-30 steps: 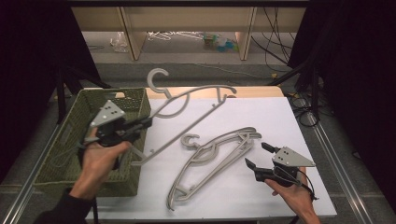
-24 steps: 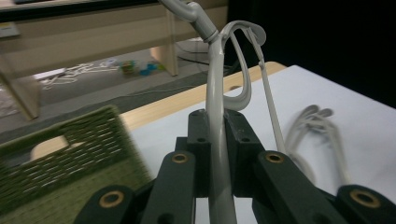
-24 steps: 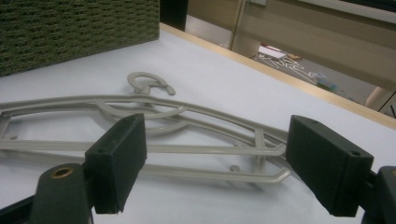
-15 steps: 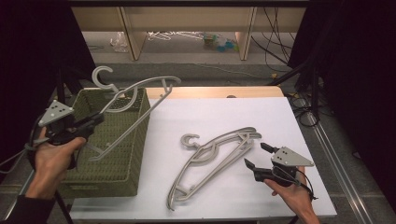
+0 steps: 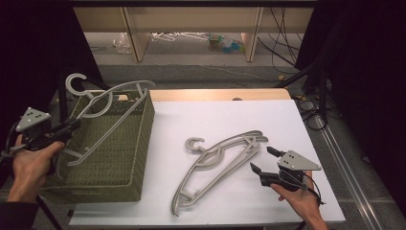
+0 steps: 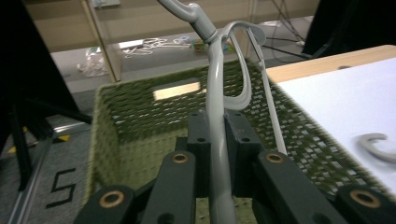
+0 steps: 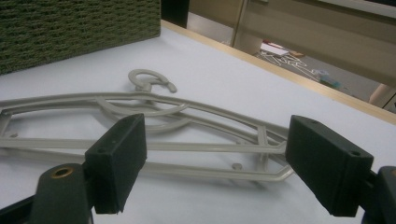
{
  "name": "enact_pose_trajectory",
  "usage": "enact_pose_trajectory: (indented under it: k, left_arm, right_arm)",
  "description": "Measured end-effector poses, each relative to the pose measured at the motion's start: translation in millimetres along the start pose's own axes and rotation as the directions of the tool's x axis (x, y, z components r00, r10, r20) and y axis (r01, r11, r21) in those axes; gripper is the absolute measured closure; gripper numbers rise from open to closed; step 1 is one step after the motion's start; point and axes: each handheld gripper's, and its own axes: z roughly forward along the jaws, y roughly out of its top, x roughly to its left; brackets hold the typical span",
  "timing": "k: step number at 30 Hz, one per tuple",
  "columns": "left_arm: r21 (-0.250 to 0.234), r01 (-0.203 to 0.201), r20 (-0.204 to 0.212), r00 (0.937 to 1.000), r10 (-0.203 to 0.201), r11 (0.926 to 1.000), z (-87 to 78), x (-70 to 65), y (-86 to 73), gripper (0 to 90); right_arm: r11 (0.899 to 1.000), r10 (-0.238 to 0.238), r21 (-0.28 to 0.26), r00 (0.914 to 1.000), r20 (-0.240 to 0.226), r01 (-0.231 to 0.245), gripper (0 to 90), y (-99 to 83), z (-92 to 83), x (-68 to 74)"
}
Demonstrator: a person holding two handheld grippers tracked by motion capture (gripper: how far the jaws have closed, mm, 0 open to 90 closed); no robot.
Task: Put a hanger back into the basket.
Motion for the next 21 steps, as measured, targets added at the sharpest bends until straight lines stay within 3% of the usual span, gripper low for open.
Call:
enact_pose_trajectory:
  k: [4,8,11,13,20,21]
  left_arm:
    - [-0.007,0.0,0.014,0.9999,0.0,1.0,-2.2,5.9,-7.3,81.3]
    - [-0.01,-0.026,0.015,0.9995,0.026,0.9996,-1.5,12.3,-12.5,81.3]
    - [-0.008,-0.029,0.032,0.999,0.03,0.9995,-1.1,18.0,-16.6,81.3]
    - [-0.015,-0.005,0.035,0.9994,0.005,0.9999,-2.4,20.6,-19.7,81.3]
    - [-0.018,-0.005,0.032,0.9995,0.006,0.9998,-9.7,27.8,-27.5,81.3]
    - [0.0,-0.016,0.029,0.9995,0.016,0.9999,-9.8,29.1,-28.0,81.3]
  right_arm:
    - [1.0,-0.002,0.008,1.0,-0.003,0.002,21.5,0.1,-0.2,-0.6]
    - [1.0,-0.003,0.018,1.0,-0.003,0.003,21.6,0.7,-0.9,-0.3]
    - [1.0,0.0,-0.001,1.0,-0.001,0.0,21.5,0.3,0.2,-0.1]
    - [1.0,-0.001,0.007,1.0,-0.004,0.001,21.5,0.1,-0.5,-1.0]
    - [1.0,-0.004,0.003,1.0,-0.001,0.004,21.5,0.1,-0.8,-1.9]
    - [1.0,0.001,0.008,1.0,-0.003,-0.001,21.5,0.1,-0.8,-1.7]
